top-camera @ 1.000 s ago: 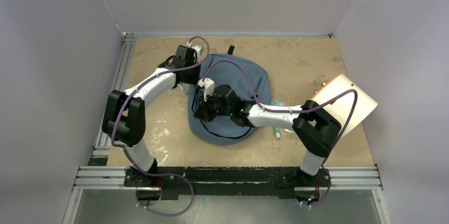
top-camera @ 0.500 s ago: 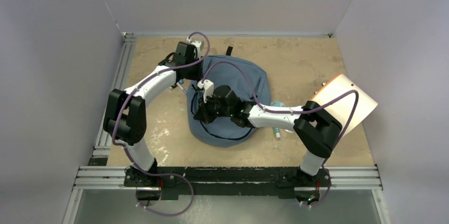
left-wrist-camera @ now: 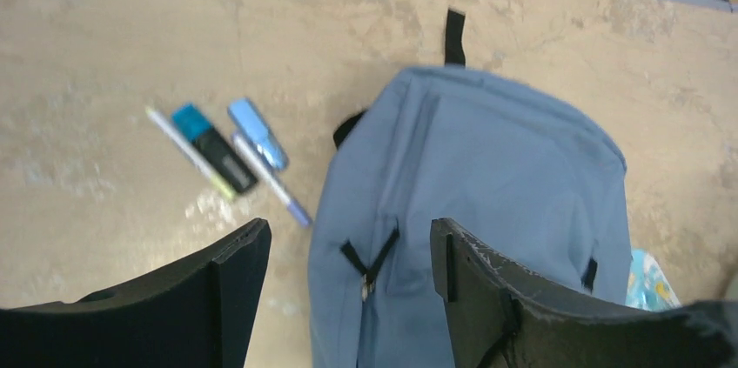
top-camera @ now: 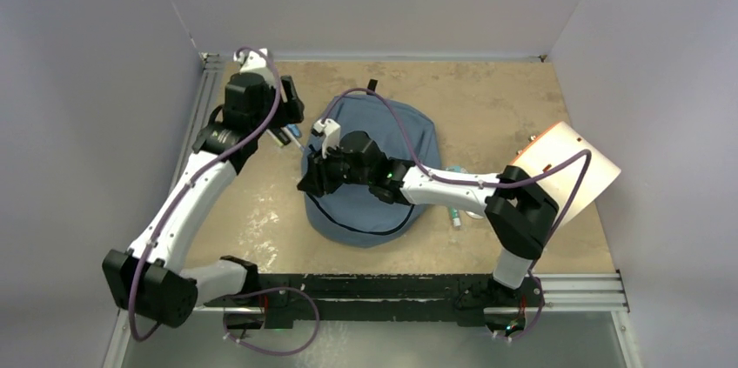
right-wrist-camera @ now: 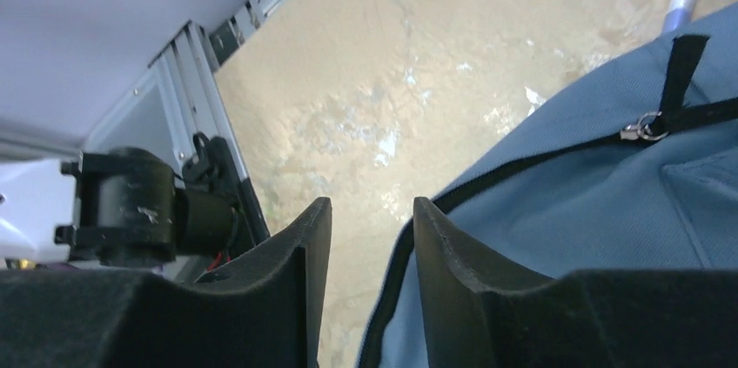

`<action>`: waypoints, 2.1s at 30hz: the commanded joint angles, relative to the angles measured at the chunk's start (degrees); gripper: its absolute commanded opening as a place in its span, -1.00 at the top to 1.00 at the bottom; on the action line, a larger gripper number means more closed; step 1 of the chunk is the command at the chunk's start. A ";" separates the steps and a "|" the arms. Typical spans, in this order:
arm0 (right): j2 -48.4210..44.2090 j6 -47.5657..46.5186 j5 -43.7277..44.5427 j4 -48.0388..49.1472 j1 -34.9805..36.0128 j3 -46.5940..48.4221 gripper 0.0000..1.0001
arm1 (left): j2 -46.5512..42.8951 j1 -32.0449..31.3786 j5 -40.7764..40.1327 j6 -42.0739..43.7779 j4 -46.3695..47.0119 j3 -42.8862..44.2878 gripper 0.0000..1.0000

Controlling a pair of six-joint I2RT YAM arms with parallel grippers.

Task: Pack the student bag
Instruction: Zip the student bag at the center of the board, then unzip the student bag at the center of the board.

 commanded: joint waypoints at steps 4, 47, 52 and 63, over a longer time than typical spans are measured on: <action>-7.47 10.04 16.45 -3.66 -1.40 -0.52 0.09 | -12.09 -0.17 5.53 -9.13 -9.02 -13.29 -0.32; -26.20 55.18 20.06 -4.76 -32.80 -32.66 0.15 | -0.89 -46.39 -11.43 -23.18 2.62 -29.46 -0.17; -23.45 55.09 17.75 -1.69 -33.53 -32.47 0.15 | 0.20 -46.74 -11.45 -24.11 3.08 -30.74 -0.16; -22.27 56.07 16.08 -1.83 -33.69 -33.73 0.13 | 1.11 -47.44 -11.79 -24.79 3.25 -31.39 -0.16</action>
